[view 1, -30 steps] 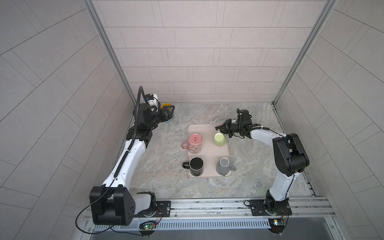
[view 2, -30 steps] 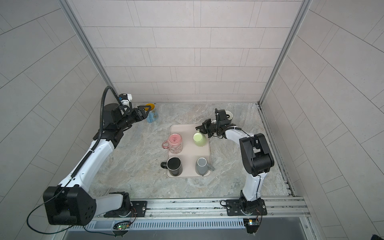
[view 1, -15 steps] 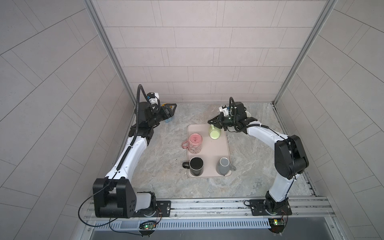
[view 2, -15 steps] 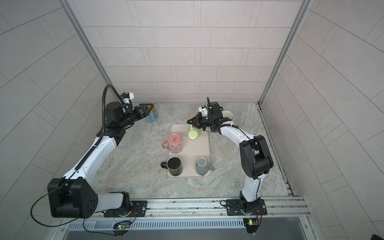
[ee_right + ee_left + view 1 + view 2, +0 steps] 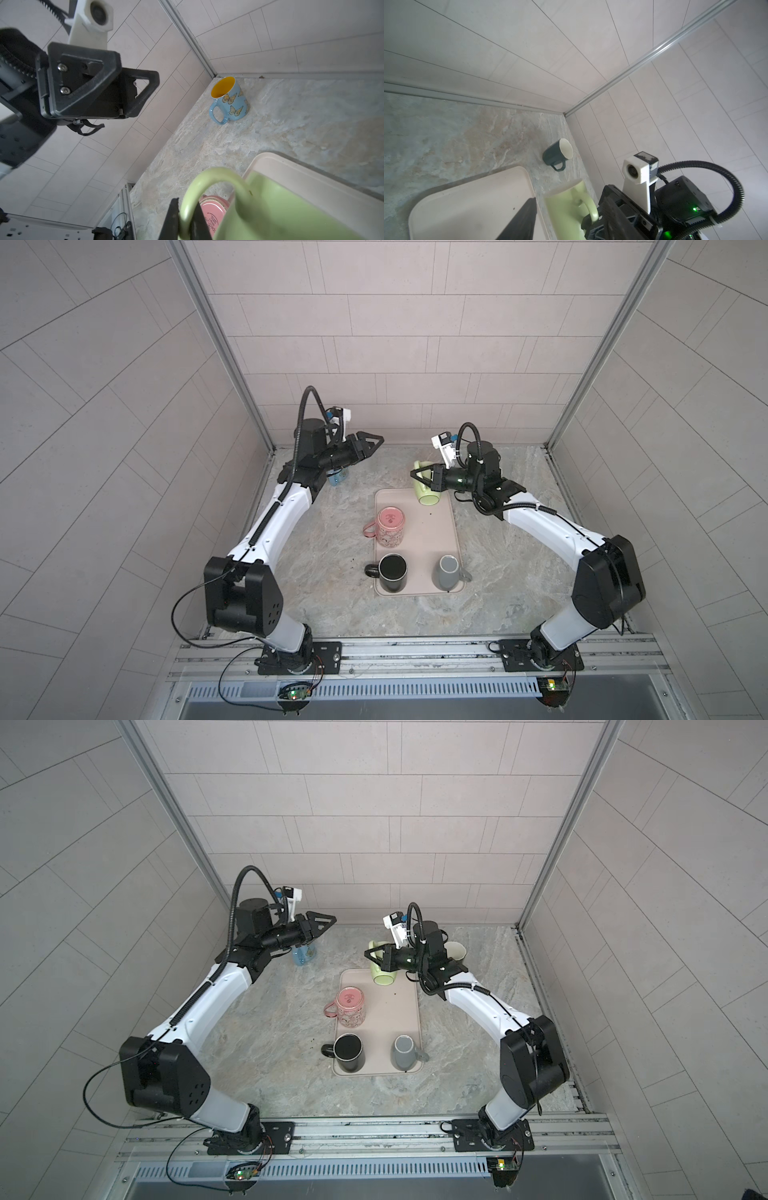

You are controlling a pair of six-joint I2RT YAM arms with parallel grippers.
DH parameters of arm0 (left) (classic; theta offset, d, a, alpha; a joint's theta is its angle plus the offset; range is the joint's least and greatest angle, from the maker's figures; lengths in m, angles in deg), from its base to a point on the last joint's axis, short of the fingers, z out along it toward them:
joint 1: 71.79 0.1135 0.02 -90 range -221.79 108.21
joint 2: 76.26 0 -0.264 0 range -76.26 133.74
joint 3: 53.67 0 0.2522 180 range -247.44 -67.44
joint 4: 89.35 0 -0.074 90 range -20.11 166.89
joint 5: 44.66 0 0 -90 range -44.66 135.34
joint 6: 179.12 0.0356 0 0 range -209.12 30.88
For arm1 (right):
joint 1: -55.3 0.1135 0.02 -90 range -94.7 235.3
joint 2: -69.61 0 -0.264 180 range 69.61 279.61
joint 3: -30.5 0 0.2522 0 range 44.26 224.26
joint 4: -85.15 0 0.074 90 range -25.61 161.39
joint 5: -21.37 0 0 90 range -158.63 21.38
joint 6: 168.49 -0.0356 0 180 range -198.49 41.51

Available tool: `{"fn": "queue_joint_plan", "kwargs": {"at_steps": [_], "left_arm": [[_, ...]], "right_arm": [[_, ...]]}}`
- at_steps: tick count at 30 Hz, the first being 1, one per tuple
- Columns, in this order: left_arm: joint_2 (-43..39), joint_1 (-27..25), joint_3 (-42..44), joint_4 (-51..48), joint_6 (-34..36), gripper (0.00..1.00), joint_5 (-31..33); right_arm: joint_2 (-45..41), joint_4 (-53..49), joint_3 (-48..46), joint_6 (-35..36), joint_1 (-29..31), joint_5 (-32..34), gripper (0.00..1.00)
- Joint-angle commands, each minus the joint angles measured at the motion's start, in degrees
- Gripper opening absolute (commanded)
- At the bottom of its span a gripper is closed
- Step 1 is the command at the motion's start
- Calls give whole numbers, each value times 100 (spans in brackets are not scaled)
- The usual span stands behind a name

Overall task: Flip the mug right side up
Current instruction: 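Rotate the light green mug upright with the right gripper while the left approaches, then grasp the light green mug's handle with the left gripper beside the right gripper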

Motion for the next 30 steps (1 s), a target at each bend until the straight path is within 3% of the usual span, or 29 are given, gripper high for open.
{"fn": "queue_joint_plan", "kwargs": {"at_steps": [1,6,10,30], "left_arm": [[76,-297,-697,-1536,849,56,-250],[328,-607,-1308,-2801,1460,55,-159],[342,-764,-1393,-2993,1549,55,-53],[727,-1128,-1714,-3589,1710,52,31]], "right_arm": [[-616,-431,130,1901,228,621,0],[-891,-974,146,2832,481,1135,0],[-981,-1333,187,3332,687,1491,0],[-1000,-1261,226,3667,1062,1976,0]]}}
